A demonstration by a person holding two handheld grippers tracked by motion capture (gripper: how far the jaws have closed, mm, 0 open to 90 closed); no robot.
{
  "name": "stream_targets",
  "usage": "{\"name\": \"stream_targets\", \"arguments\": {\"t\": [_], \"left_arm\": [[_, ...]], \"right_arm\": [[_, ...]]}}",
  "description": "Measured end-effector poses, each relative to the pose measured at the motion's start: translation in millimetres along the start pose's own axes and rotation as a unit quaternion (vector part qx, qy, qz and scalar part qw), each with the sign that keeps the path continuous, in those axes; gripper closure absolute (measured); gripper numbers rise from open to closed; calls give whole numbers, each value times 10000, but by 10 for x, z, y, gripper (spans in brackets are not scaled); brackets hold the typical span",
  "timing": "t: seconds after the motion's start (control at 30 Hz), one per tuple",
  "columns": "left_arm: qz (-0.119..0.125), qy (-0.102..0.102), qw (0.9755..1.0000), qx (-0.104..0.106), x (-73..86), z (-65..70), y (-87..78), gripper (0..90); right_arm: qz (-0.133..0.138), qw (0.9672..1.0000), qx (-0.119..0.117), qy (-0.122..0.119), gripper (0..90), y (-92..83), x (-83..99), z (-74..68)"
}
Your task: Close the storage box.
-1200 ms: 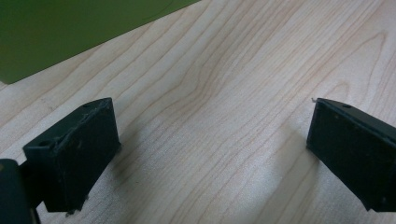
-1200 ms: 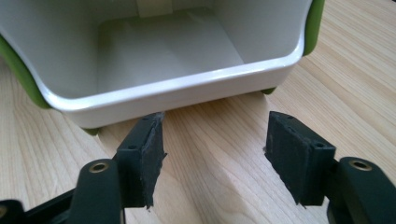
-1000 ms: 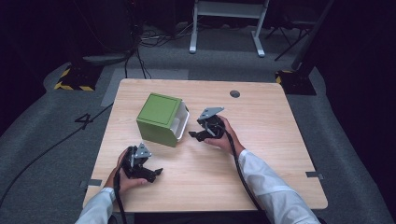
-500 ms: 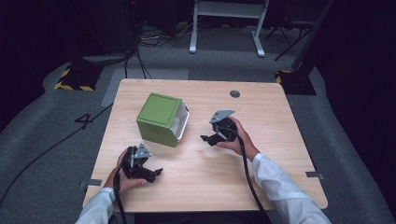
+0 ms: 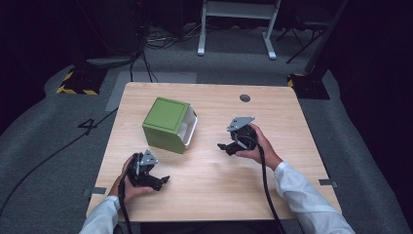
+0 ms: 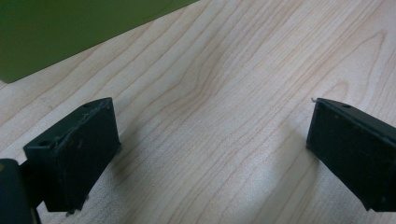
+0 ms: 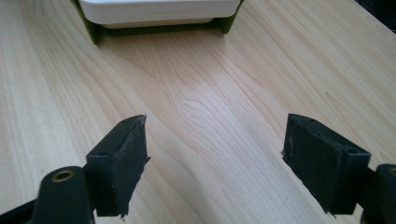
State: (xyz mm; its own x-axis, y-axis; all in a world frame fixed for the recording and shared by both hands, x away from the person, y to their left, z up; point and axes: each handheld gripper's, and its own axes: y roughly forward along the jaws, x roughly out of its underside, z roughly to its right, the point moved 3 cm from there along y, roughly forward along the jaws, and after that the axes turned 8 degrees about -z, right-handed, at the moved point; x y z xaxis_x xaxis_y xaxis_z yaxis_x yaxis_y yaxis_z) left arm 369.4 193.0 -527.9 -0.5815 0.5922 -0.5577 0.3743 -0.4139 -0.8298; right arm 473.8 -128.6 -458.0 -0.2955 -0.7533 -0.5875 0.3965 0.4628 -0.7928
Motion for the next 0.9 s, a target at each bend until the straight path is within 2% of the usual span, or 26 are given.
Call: {"name": "stream_targets", "arguments": {"t": [0.3,0.37,0.6,0.7,0.9], "left_arm": [[-1,4,10000,-1,0,0,0,25],[-3,3,10000,-3,0,0,0,25],[0,1,10000,0,0,0,0,25],[-1,4,10000,-1,0,0,0,25],[-3,3,10000,0,-1,0,0,25]], "right_arm": [[-67,9999,62,-138,220,-116,77,-47],[-118,9997,153,-160,220,-143,113,-52],[-166,9993,233,-223,219,-177,189,-50],[-202,9989,325,-266,219,-185,271,-65],[-305,9984,358,-310,216,-200,376,-66]]}}
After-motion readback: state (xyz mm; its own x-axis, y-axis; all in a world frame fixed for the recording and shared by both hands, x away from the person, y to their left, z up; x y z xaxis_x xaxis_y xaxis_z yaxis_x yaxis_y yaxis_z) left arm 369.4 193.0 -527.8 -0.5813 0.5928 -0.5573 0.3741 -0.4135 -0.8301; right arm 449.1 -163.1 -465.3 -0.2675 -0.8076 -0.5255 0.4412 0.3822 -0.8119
